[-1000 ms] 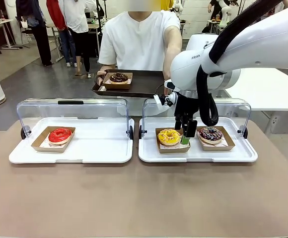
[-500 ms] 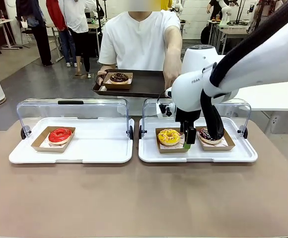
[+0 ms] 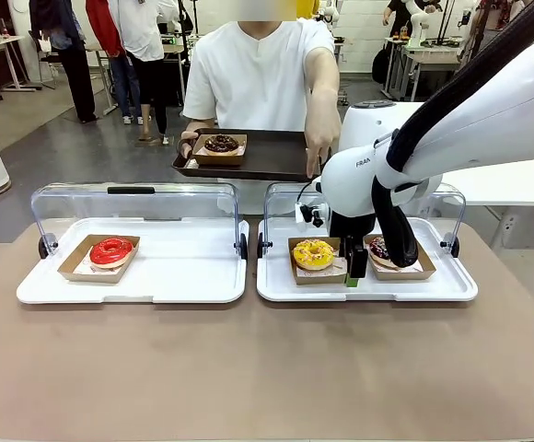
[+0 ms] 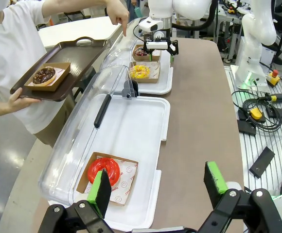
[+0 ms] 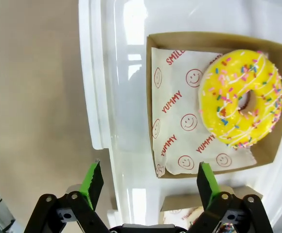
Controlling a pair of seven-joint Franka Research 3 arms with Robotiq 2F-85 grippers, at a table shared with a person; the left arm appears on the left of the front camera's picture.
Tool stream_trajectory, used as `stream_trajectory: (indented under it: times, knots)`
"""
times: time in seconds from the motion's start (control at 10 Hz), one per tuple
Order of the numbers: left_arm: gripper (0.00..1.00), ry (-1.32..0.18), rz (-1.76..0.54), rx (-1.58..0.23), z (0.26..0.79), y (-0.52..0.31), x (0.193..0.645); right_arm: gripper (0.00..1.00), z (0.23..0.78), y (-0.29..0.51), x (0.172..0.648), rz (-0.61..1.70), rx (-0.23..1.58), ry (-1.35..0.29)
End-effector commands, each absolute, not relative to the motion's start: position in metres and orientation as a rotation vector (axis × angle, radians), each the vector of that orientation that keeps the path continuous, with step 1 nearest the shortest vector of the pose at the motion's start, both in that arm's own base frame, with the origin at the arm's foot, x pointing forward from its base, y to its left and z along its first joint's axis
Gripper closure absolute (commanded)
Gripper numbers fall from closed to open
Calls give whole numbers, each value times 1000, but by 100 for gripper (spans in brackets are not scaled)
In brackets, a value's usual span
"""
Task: Provide the desired donut to the person.
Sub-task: Pick up and lift the Paper togo box containing the Donut pointed at by the person.
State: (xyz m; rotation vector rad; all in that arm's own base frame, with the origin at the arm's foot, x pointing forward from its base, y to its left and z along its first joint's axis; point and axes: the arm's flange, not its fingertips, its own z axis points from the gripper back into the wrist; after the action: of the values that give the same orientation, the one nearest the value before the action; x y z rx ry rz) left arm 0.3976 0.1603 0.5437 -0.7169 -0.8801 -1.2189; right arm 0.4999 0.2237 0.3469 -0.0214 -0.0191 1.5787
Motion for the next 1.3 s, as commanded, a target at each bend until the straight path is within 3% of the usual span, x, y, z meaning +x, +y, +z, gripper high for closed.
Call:
stream_trajectory:
  times: [0.0,1.2]
  knots:
    - [0,-868,-1224,-710,544,162,396,0,345,220,509,1634,31,-73]
    - [0,-868,-1224,-710,544,162,396,0,327,223,520,1629,62,-39]
